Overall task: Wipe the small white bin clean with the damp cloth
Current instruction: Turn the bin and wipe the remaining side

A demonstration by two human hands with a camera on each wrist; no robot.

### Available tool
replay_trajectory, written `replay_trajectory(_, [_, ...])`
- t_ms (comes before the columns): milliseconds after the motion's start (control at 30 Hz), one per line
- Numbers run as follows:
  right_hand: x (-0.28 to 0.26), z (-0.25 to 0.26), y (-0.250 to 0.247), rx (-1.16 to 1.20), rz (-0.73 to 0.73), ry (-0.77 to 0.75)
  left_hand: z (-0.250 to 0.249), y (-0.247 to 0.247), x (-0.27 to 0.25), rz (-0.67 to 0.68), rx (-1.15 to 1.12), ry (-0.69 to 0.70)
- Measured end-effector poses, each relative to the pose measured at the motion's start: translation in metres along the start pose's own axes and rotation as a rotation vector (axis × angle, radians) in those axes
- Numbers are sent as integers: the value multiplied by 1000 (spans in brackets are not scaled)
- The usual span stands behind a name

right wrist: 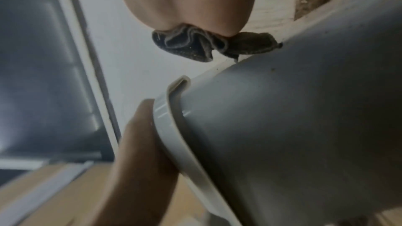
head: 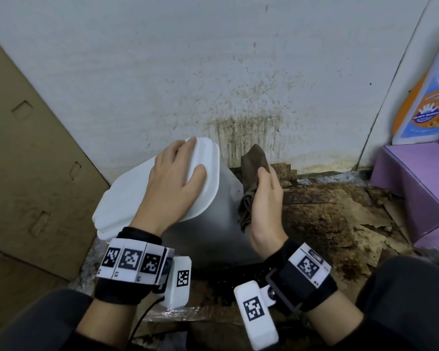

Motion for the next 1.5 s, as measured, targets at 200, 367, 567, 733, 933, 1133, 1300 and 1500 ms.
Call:
replay_trajectory(200, [-13, -8, 41, -327, 272, -91, 4, -6, 1, -58, 3, -83])
replay_trajectory(367, [-22, -21, 60, -561, 357, -133, 11, -4, 1, -80, 29, -74])
replay_trajectory(567, [-12, -43, 48, -766, 295, -290, 14, -4, 0, -66, 50, -62])
replay_trajectory(733, [1, -79, 1, -772, 194, -248, 17, -7, 0, -80, 29, -62])
replay_trajectory(933, [7, -106, -54, -792, 70, -59, 13, -4, 0, -93, 34, -54])
replay_trajectory(1133, [8, -108, -61, -765, 61, -34, 9, 1, 0, -99, 57, -51])
replay_trajectory(1300, [9, -97, -42, -727, 33, -28, 10, 2, 3, -106, 75, -73])
replay_trajectory(1500, [-1, -51, 22, -599, 206, -183, 5, 7, 3, -101, 92, -59])
Point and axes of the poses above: each hand's wrist, its own x-axis towards the middle knuckle, its own y-axis out of the palm, z = x × y, the point moved 3 cm from there along x, towards the middle knuckle, and after that the axes turned 8 degrees about z, right-handed, at the moved point
